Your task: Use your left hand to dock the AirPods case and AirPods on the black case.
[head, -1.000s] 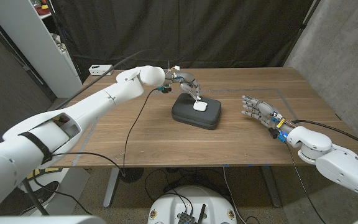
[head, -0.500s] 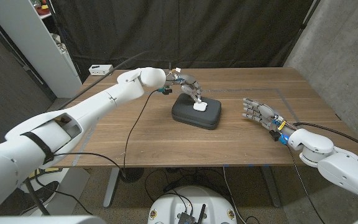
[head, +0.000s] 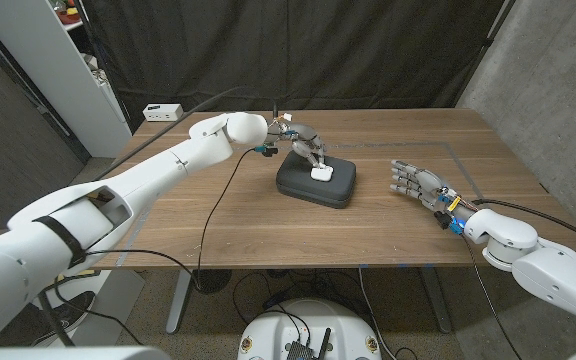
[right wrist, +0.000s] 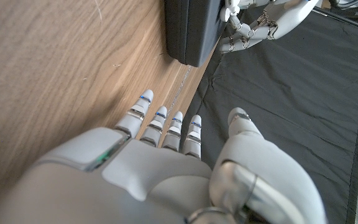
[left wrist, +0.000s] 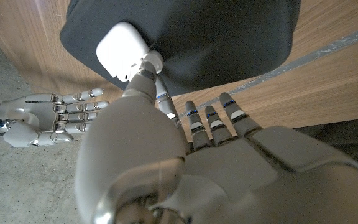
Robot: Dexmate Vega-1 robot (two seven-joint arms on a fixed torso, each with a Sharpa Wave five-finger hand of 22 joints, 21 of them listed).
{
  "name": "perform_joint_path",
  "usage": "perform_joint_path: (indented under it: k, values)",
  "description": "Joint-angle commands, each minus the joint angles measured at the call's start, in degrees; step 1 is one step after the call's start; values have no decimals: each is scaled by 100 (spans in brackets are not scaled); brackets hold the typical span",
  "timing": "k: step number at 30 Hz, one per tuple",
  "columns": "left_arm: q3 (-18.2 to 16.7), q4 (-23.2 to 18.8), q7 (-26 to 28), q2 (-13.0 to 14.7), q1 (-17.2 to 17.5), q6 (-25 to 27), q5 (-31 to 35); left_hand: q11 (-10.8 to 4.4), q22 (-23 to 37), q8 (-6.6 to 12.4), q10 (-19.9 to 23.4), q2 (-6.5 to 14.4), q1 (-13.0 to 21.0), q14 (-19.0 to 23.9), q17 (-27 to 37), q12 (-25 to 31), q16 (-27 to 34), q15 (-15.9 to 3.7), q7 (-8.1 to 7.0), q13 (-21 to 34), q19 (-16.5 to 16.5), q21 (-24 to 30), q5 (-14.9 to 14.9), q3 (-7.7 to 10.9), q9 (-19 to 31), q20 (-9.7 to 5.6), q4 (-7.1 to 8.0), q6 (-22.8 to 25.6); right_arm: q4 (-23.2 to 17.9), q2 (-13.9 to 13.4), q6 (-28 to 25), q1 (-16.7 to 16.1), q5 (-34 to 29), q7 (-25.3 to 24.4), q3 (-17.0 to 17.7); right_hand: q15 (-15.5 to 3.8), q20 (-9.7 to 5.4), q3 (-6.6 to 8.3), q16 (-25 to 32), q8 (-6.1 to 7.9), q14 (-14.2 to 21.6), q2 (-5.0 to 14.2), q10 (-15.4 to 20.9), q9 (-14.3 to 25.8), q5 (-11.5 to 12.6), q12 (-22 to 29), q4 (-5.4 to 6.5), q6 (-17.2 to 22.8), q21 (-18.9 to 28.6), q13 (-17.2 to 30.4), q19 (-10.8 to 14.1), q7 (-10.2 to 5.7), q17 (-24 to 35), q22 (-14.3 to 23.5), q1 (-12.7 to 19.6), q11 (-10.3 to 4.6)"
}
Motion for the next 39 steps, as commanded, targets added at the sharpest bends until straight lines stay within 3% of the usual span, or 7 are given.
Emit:
perform_joint_path:
  k: [1,28,33,39]
  values:
    - [-4,-202,-74,62,46,110,71,22,30,-44,31,78,28,35,14,-25,-2,-378,8,33,18,-10,-1,-2,9,27,3,-55,31,24,17,-46,2,21,21,-311,-19,8,44,24,-17,32,9,12,38,16,-29,12,20,12,-19,10,20,8,-8,-39]
    - [-54,-466,-136,198,123,191,235,70,40,-196,14,197,-17,11,13,-36,-7,-326,10,47,-3,-29,-6,4,-40,113,52,-188,-22,37,-22,-54,-6,-3,-15,-305,-2,14,63,22,-18,34,23,13,33,27,-16,6,27,13,-25,2,27,8,-47,-2]
    - [-66,-598,-166,275,139,232,320,68,41,-313,-8,192,-66,-1,15,-46,-10,-304,-99,47,-19,-39,-11,-16,-71,123,73,-369,-27,28,-46,-29,-18,-4,-33,-301,-7,17,66,23,-17,38,19,13,33,26,-15,8,27,13,-27,-3,27,8,-50,-7]
    - [-87,-703,-265,344,140,264,366,78,43,-365,-29,217,-113,-19,19,-55,-12,-290,-123,48,-37,-48,-13,-22,-95,137,104,-413,-36,24,-88,-9,-1,-13,-48,-306,-13,20,72,24,-16,52,19,14,32,26,-1,12,27,13,-30,-32,33,9,-67,-29]
